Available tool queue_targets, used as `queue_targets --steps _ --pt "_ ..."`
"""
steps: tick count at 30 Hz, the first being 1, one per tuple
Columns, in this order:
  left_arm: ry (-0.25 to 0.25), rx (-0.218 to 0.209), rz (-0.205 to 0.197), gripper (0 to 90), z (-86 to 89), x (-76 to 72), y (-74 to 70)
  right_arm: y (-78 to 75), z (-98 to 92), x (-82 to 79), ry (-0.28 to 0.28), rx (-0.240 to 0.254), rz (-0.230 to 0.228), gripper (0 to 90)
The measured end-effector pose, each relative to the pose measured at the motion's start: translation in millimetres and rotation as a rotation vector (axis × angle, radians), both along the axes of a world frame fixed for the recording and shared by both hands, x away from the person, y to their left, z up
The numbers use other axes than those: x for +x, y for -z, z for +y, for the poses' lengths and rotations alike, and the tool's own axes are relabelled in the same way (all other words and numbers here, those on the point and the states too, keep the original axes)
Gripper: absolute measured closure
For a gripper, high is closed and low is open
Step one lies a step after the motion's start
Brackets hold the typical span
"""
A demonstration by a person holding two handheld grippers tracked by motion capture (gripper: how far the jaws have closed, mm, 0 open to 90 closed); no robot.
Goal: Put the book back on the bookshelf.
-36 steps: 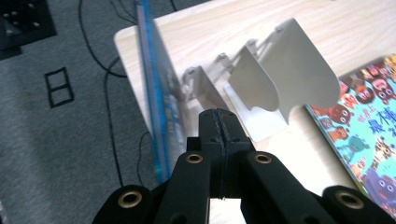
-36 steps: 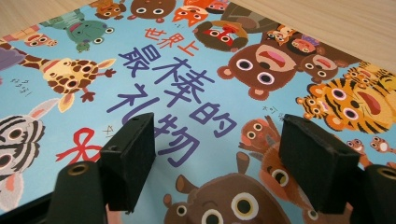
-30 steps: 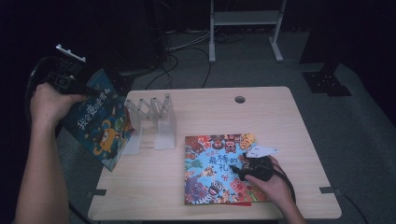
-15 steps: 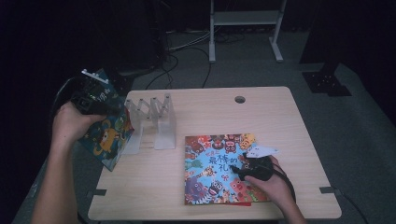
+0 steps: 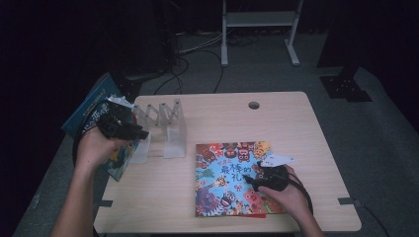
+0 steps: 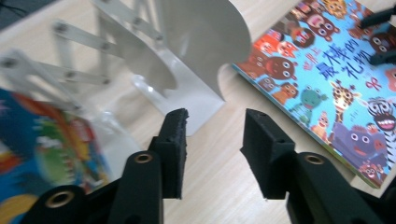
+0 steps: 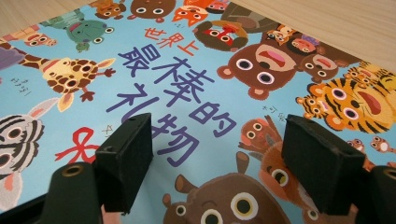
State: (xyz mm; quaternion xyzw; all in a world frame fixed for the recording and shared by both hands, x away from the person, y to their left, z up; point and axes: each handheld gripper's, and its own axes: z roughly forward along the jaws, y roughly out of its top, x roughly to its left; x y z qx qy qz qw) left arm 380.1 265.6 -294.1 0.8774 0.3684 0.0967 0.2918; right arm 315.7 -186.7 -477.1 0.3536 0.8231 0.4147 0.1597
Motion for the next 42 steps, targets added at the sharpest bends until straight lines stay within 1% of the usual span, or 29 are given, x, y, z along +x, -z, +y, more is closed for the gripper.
queue_targets --steps 2,5,8,13,16,19,20,21,26,29,31,32,35,38,42 --pt "0.022 0.008 0.000 52.7 -3.9 -1.6 10.4 0.0 0.0 0.1 0.000 0.000 -0.001 24.0" --pt "0.047 -0.004 -0.004 49.7 -9.3 -5.2 22.5 -0.1 0.1 -0.3 0.002 0.001 0.003 24.0" --pt "0.045 -0.008 -0.016 44.8 -14.4 -7.8 31.9 -0.1 0.0 -0.3 0.001 0.000 0.001 24.0" --pt "0.053 -0.030 -0.010 36.5 -23.7 -10.8 48.3 -0.1 0.0 -0.2 0.001 0.000 0.001 24.0" --pt "0.060 -0.016 -0.001 33.6 -30.8 -12.6 60.6 -0.4 0.1 -0.3 0.001 0.000 0.003 24.1" --pt "0.069 -0.030 0.006 31.0 -37.2 -14.5 71.0 -0.8 0.0 -0.7 0.003 -0.001 0.001 27.5" --pt "0.071 -0.024 0.009 29.9 -39.1 -15.1 73.8 -1.1 -0.2 -0.9 0.007 0.000 0.002 28.3" --pt "0.070 -0.025 0.006 28.0 -40.8 -15.8 76.5 -1.1 -0.4 -0.9 0.008 -0.002 0.000 28.8" --pt "0.088 -0.039 -0.011 24.5 -46.1 -20.2 90.4 -2.1 -0.9 -1.9 0.012 -0.005 0.003 32.6" --pt "0.105 -0.049 -0.011 22.0 -49.2 -22.4 100.2 -2.8 -1.1 -2.6 0.013 -0.006 0.005 34.4" --pt "0.118 -0.035 0.002 21.3 -51.1 -22.3 104.3 -3.3 -1.3 -3.2 0.014 -0.010 0.004 35.2" --pt "0.119 -0.028 0.002 20.2 -51.3 -23.0 105.1 -3.6 -1.4 -3.4 0.016 -0.013 0.003 35.3" --pt "0.119 -0.042 -0.003 19.8 -50.8 -26.2 107.0 -4.4 -3.5 -2.7 0.027 -0.018 0.000 35.5" --pt "0.127 -0.037 0.005 19.1 -50.8 -28.3 112.3 -5.2 -7.4 0.1 0.053 -0.018 0.010 35.4" --pt "0.134 -0.029 0.012 18.8 -51.4 -29.6 118.1 -8.9 -13.9 8.6 0.096 -0.025 0.021 34.3"
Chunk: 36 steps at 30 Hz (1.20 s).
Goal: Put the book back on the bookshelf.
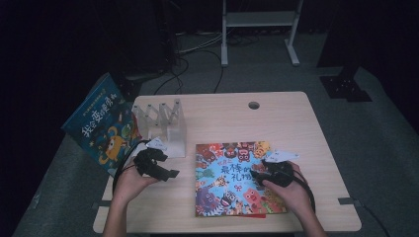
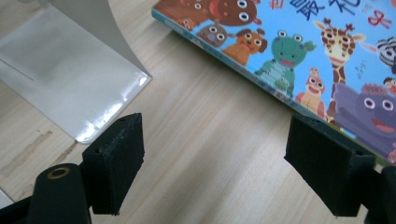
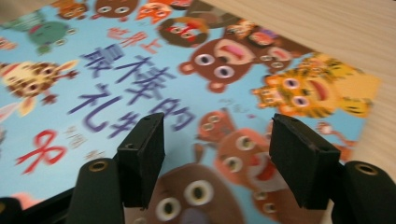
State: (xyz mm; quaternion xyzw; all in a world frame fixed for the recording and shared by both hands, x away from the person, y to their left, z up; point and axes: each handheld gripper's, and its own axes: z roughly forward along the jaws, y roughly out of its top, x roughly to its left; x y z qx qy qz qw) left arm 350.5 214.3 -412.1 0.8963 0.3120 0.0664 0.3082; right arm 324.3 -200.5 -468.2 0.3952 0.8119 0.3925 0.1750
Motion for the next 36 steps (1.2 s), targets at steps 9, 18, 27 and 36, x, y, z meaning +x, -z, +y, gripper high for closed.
queue_targets --steps 9,18,27,36 --pt "0.012 0.003 0.010 18.7 -2.1 0.8 7.3 -5.2 -15.3 36.5 0.086 -0.001 0.023 33.2" --pt "0.011 0.004 0.012 18.7 -3.6 1.3 11.1 2.9 -25.7 72.1 0.143 0.019 0.071 32.1" --pt "0.017 -0.005 0.009 18.7 -2.7 -0.7 9.2 4.7 -23.8 88.0 0.160 0.058 0.115 31.6" --pt "0.018 -0.005 0.012 18.7 -1.5 -0.3 8.4 7.1 -22.8 90.3 0.164 0.089 0.130 31.2"
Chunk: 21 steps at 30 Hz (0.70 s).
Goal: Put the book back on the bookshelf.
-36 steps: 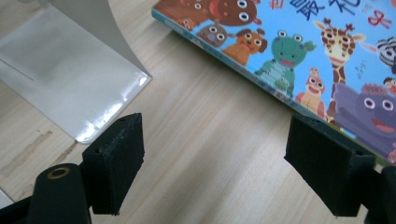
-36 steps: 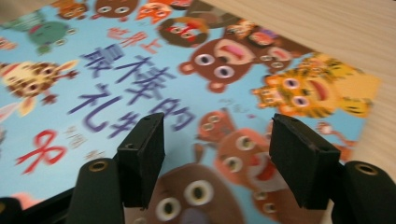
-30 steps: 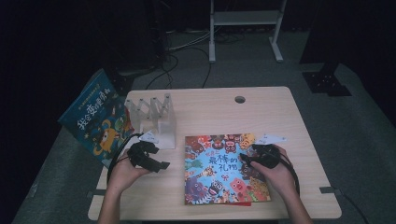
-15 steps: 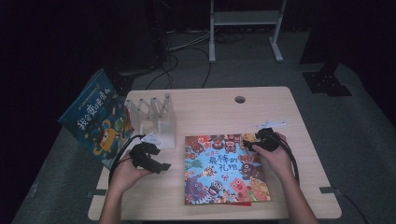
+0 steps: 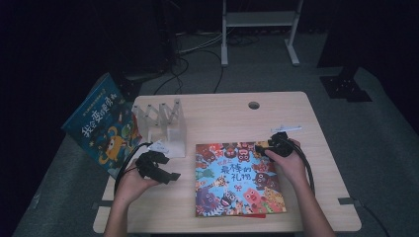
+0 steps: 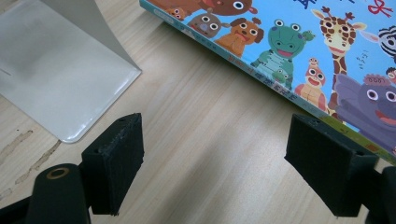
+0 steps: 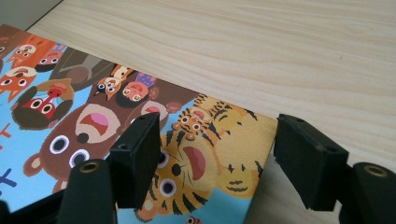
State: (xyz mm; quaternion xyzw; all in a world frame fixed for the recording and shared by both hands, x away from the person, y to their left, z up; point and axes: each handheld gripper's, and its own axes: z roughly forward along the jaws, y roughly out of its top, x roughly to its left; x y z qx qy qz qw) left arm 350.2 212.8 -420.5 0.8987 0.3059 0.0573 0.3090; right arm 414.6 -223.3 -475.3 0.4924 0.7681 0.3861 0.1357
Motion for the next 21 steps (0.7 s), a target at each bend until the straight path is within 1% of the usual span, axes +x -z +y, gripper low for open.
queue_targets --steps 2,4,7,11,21 --pt "-0.003 -0.005 0.000 18.7 -0.9 0.4 1.0 0.8 2.2 1.7 -0.009 0.009 -0.001 31.6" --pt "0.005 0.003 0.004 18.7 -1.0 1.0 0.8 0.1 6.0 3.3 -0.018 0.011 0.004 32.1" --pt "0.005 -0.003 0.005 18.7 -1.8 1.1 1.1 -1.1 12.4 5.9 -0.034 -0.002 0.003 33.0" --pt "0.011 -0.001 0.007 18.7 -2.3 1.5 1.4 -3.3 23.0 9.9 -0.060 -0.017 0.007 34.4" --pt "0.014 -0.012 0.015 18.6 -4.8 1.8 3.4 -4.8 47.2 17.9 -0.113 -0.024 0.009 34.4"
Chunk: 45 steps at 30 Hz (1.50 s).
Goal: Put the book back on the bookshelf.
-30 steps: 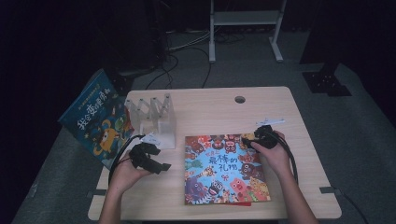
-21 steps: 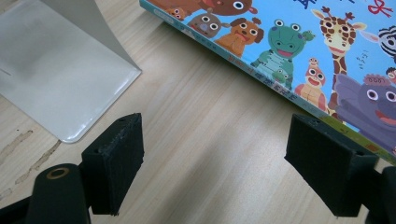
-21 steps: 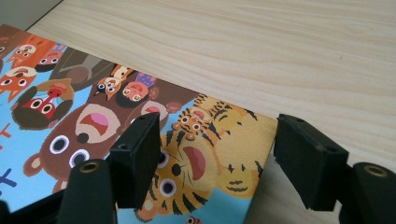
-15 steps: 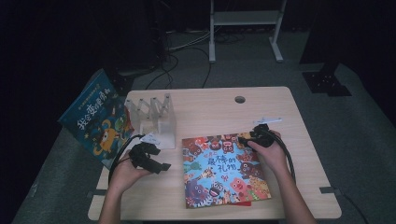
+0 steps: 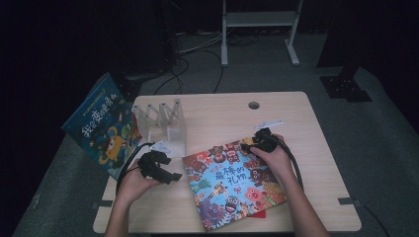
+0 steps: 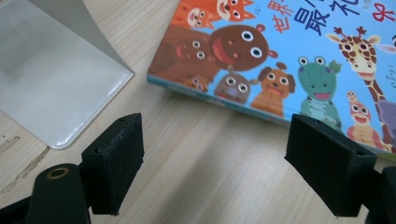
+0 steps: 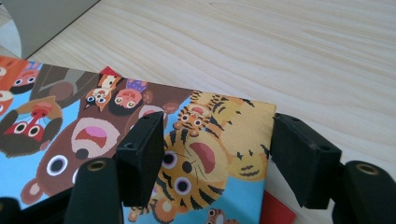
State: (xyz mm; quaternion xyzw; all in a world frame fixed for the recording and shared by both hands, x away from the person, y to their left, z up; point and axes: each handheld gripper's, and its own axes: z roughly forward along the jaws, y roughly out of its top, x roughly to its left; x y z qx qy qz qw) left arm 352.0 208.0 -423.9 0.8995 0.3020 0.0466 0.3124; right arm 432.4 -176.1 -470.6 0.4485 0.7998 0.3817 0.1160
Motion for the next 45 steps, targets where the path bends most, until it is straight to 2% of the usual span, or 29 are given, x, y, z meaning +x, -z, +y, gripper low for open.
queue_targets --steps 6,16,18,22,28,34,40,41,45 --pt "0.005 -0.014 0.008 18.6 -3.5 0.3 2.5 0.5 13.6 3.4 -0.026 0.013 0.003 34.5" --pt "0.015 -0.021 0.019 18.7 -7.0 1.4 5.6 -2.1 38.1 8.3 -0.079 -0.010 0.006 34.3" --pt "0.016 -0.021 0.022 18.6 -7.0 1.5 6.2 -0.7 42.8 8.5 -0.087 0.005 0.002 34.4" --pt "0.015 -0.020 0.023 18.7 -7.1 1.4 6.6 -1.0 52.8 9.1 -0.109 0.004 -0.001 34.2" --pt "0.019 -0.019 0.028 18.7 -7.5 1.2 7.2 -3.4 63.4 10.7 -0.136 -0.018 -0.003 33.5" --pt "0.005 -0.030 0.036 18.6 -6.2 0.6 7.9 -10.4 56.4 2.4 -0.155 -0.067 -0.027 36.8" --pt "0.015 -0.021 0.035 18.6 -7.2 0.4 6.8 -21.7 41.3 -17.0 -0.179 -0.051 -0.063 36.9" --pt "0.005 -0.036 0.036 18.7 -8.8 -0.3 7.5 -23.2 38.3 -20.6 -0.178 -0.046 -0.065 36.8" --pt "0.021 -0.024 0.038 18.7 -11.1 0.1 8.0 -26.5 24.4 -34.9 -0.178 -0.034 -0.078 36.5"
